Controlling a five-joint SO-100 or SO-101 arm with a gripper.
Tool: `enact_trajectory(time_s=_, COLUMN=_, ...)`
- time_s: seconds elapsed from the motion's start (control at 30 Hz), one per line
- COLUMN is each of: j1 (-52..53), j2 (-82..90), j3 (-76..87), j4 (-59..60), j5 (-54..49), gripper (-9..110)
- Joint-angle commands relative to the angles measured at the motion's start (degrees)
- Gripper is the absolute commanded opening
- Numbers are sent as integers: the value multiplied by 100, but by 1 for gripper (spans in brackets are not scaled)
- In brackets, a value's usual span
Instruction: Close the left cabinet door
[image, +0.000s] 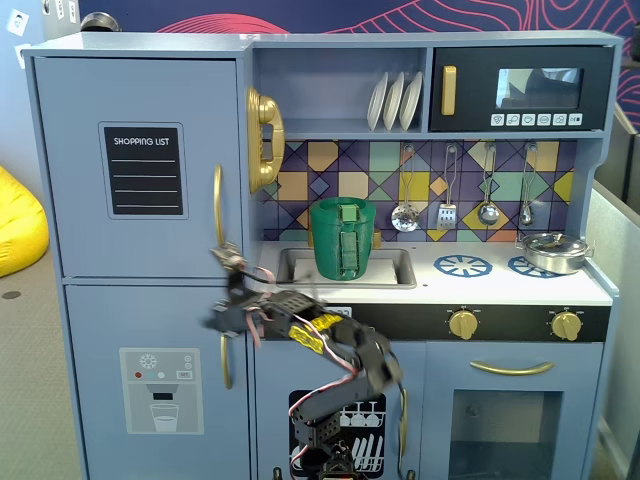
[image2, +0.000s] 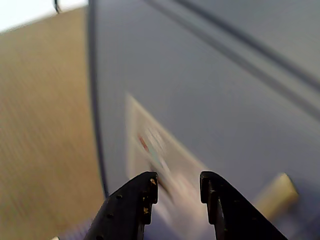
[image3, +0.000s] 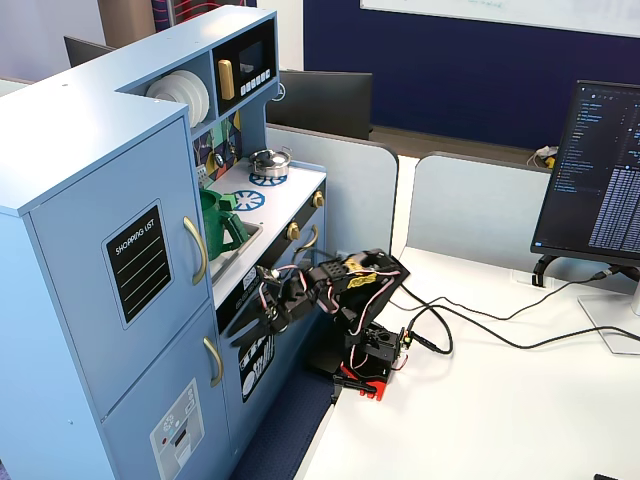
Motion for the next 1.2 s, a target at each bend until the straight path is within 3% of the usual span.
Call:
enact_trajectory(time_s=0.0, j1=1529, j2=1494, j3=729, j4=2030, j5=255, gripper=0)
enact_trajectory(time_s=0.17, j1=3445, j2=2531, j3=2074, j4=3252, j5=97, gripper=0)
enact_trajectory(time_s=0.33, j1=4351, j2=2997, j3=2927, j4=4122, j5=422, gripper=0)
enact_trajectory(time_s=0.6, j1=4737, j2=3858, j3=3621, j4=5563, j5=396, gripper=0)
enact_trajectory(time_s=0.67, j1=4711, j2=3946, j3=3621, j4=5897, j5=809, gripper=0)
enact_trajectory(time_s=0.77, j1=4816, j2=3946, j3=3621, j4=5871, j5=1257, gripper=0)
enact_trajectory(time_s=1.17, j1=4860, j2=3946, j3=3621, j4=5897, j5=1037, gripper=1)
